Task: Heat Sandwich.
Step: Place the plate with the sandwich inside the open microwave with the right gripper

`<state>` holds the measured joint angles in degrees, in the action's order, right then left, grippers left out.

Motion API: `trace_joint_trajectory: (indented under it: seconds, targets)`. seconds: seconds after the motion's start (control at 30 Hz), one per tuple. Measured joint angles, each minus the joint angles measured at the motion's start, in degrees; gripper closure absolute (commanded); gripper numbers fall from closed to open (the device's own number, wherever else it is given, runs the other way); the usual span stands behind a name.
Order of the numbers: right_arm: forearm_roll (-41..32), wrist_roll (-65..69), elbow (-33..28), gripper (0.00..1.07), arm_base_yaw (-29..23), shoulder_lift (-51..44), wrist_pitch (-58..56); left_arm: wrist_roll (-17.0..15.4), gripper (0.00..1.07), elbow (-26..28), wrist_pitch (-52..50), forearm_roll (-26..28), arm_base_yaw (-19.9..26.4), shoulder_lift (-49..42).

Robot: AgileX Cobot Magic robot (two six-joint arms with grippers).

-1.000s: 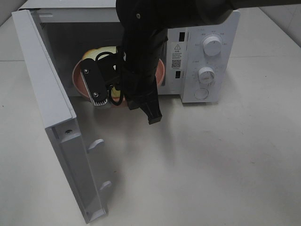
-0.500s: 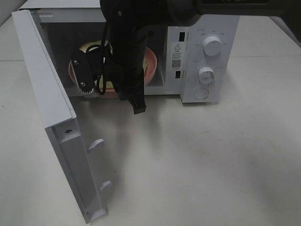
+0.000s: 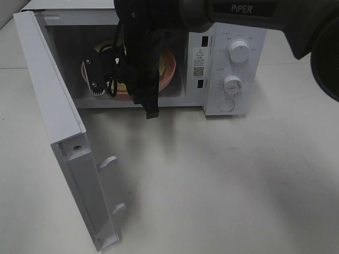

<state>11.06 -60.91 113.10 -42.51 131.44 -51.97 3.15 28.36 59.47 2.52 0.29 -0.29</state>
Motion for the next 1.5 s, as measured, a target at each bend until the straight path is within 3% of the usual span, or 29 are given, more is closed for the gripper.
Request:
trace_joint_trajectory:
  seconds: [0.3,1.07,1.23,1.33,1.37,1.4,1.5]
  targets:
    - [0.11,0.34,3.09,1.07,1.49,2.75,1.60,0.00,0.04,0.00,0.00,0.00,0.00,0.00]
    - [0.52,0.40,3.67,1.02,2.92,4.64,5.73,0.00,0.04,0.00,0.00,0.00,0.00,0.00]
    - [0.63,3.27,3.67,0.88,2.92,4.64,6.07,0.00,0.04,0.00,0.00,0.00,0.00,0.00]
    - [1.15,4.47,3.95,0.64,2.92,4.64,6.47,0.00,0.04,0.00,0.00,0.00,0.00,0.00]
    - [1.15,4.47,3.95,0.64,2.92,4.64,6.47,0.00,0.04,0.00,0.00,0.00,0.00,0.00]
    - [1.43,5.04,4.13,0.49,2.92,4.64,7.05,0.00,0.04,0.00,0.00,0.00,0.00,0.00]
    - [1.60,7.16,4.13,0.30,2.92,4.64,7.28,0.00,0.04,0.00,0.00,0.00,0.00,0.00]
